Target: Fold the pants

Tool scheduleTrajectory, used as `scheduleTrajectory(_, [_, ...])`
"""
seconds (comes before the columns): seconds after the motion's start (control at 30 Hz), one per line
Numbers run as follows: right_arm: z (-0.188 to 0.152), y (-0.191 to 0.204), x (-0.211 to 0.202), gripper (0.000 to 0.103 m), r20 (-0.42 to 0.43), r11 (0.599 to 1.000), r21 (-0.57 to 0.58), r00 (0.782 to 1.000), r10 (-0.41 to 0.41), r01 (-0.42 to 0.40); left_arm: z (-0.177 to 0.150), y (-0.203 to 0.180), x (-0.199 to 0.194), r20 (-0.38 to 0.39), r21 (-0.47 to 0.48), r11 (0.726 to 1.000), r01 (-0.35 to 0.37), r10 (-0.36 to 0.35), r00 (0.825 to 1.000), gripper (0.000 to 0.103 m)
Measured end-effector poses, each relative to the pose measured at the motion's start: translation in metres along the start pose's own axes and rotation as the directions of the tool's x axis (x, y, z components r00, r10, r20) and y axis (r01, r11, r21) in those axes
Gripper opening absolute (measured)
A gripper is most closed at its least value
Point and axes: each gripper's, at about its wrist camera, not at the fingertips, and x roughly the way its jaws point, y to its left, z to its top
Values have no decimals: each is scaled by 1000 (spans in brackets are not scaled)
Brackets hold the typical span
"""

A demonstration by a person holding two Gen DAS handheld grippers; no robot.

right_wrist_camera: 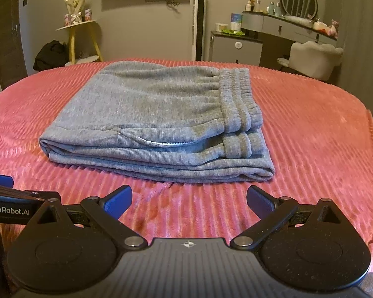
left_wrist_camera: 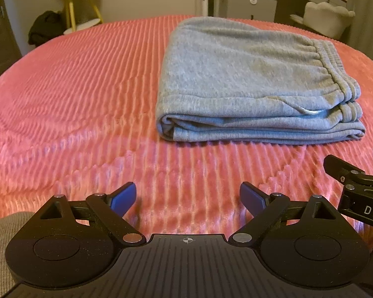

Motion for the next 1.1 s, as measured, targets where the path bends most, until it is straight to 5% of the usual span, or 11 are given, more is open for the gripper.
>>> scheduleTrajectory(1.1, [-1,1,-4,99,16,1000,-5,1000,0,0,0,2,-1,3,-10,1000,5,-5,1000,94])
